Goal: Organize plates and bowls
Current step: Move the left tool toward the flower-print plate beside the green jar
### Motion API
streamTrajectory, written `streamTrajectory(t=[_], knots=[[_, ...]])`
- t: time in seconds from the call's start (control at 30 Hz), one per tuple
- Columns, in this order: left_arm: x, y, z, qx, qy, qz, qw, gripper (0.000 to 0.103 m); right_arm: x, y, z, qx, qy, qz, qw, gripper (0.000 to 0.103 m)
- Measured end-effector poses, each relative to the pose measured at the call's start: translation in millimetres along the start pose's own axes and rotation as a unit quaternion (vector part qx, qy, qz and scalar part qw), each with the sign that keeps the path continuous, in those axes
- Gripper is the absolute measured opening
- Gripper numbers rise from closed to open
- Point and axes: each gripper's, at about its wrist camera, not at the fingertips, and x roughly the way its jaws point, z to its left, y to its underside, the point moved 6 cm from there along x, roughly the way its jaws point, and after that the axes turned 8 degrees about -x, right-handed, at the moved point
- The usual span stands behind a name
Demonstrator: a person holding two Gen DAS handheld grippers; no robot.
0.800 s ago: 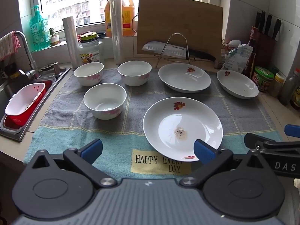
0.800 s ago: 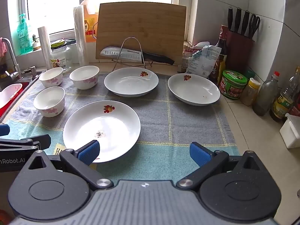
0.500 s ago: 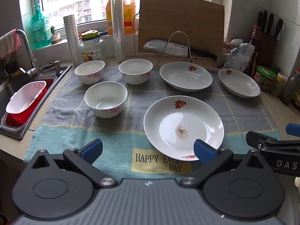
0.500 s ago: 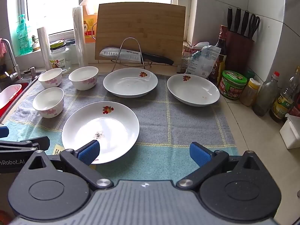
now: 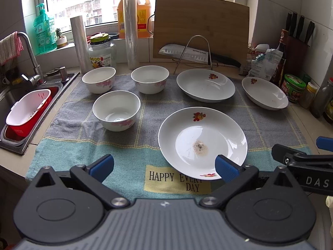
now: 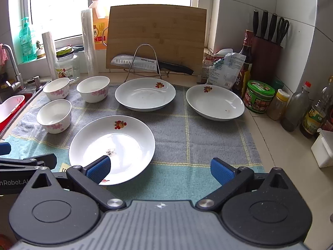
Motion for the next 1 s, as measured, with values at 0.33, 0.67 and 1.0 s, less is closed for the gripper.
streamTrajectory(t=[0.33, 0.67, 1.0], knots=[[0.5, -1.2, 0.5, -0.001, -0.001, 0.001, 1.0, 0.102, 0.3, -1.6, 1.3, 0.0, 0.0, -0.003, 1.0, 0.103], [1.0, -2.9, 3.1, -0.003, -0.002, 0.001, 1.0, 0.102, -0.2, -4.8, 4.5, -0.001, 0.001, -0.006, 1.0, 0.103], [0.4, -4.1, 4.9, -0.005, -0.002, 0.001, 1.0, 0.102, 0.0, -6.3, 6.0, -0.002, 0.0, -0.006, 1.0, 0.103]])
